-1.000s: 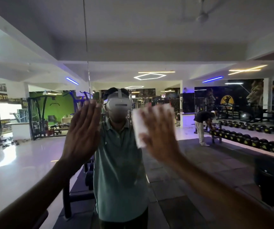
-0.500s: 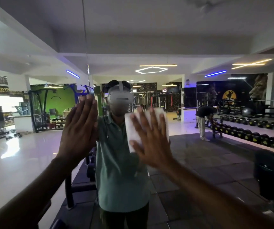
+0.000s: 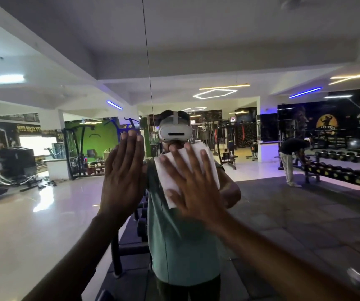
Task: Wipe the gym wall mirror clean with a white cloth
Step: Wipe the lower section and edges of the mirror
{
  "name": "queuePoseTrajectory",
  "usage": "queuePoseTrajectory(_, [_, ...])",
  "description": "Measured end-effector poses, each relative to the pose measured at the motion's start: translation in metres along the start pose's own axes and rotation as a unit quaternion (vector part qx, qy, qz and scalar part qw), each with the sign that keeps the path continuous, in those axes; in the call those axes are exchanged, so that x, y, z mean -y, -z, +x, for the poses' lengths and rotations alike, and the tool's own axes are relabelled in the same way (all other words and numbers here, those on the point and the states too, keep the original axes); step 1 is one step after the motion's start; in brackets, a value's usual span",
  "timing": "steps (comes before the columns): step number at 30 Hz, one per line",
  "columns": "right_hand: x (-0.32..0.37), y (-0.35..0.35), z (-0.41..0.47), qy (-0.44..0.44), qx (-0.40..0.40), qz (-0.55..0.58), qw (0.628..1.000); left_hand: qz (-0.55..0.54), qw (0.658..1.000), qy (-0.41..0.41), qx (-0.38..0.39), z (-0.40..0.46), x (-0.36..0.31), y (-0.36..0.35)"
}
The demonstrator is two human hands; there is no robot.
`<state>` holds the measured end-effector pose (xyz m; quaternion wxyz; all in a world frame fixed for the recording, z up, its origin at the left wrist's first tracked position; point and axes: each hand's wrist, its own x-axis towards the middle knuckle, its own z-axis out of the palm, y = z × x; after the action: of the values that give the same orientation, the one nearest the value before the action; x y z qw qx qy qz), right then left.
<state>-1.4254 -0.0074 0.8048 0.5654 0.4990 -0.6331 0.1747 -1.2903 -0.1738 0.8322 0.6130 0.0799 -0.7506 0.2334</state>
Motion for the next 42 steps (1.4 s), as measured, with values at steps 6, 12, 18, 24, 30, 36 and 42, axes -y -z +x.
queuePoseTrajectory(6, [-0.049,0.034,0.138,-0.087,-0.083,-0.036,0.992,-0.012,1.000,0.010,-0.014,0.000,-0.004,-0.003])
queuePoseTrajectory(12, [0.003,0.010,0.070,-0.100,-0.080,0.014,0.992,-0.031,0.999,0.017,-0.018,0.000,-0.003,-0.001])
queuePoseTrajectory(18, [0.035,-0.020,-0.080,-0.074,0.052,0.022,0.996,-0.057,0.997,0.042,0.004,-0.001,-0.009,0.005])
queuePoseTrajectory(24, [-0.020,0.005,0.006,-0.210,-0.044,-0.035,0.976,-0.089,0.994,0.064,0.027,-0.027,-0.043,0.000])
queuePoseTrajectory(30, [0.013,-0.009,-0.061,-0.026,0.029,0.013,0.999,-0.085,0.995,0.055,0.007,-0.033,-0.042,-0.003])
queuePoseTrajectory(36, [-0.114,0.012,-0.104,-0.396,-0.073,-0.060,0.914,-0.065,0.996,0.059,-0.011,-0.033,-0.045,-0.008])
queuePoseTrajectory(42, [0.008,-0.017,-0.089,-0.301,-0.036,0.012,0.953,-0.069,0.990,0.116,-0.030,-0.044,-0.070,-0.019])
